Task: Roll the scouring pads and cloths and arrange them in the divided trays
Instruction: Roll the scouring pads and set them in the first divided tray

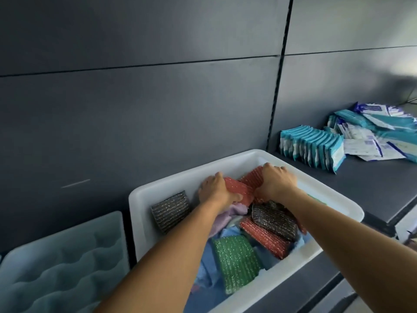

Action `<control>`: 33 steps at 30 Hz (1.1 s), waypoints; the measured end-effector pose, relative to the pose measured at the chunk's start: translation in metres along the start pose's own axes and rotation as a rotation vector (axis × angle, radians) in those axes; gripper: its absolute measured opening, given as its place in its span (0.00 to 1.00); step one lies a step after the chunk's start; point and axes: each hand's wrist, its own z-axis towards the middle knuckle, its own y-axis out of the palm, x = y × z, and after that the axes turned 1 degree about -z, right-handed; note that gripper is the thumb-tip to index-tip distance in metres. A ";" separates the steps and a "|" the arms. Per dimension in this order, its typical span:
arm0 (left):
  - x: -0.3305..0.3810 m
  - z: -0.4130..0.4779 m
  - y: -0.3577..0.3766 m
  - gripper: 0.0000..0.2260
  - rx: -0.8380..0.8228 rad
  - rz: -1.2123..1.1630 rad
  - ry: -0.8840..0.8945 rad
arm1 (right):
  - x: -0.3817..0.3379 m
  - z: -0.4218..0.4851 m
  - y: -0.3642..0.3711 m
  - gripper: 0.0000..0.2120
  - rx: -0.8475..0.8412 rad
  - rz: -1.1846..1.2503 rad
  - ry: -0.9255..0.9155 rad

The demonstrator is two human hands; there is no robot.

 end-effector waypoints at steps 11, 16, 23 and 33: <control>-0.027 -0.072 -0.072 0.08 0.087 -0.740 0.147 | -0.016 -0.062 -0.033 0.14 0.222 0.622 -0.182; -0.073 -0.136 -0.115 0.08 0.252 -0.914 0.146 | -0.064 -0.106 -0.047 0.15 0.284 0.823 -0.329; -0.178 -0.230 -0.181 0.15 0.391 -0.883 0.129 | -0.168 -0.152 -0.037 0.05 0.243 0.875 -0.537; -0.364 -0.289 -0.284 0.10 0.462 -0.338 -0.078 | -0.299 -0.214 -0.020 0.09 0.177 0.975 -0.683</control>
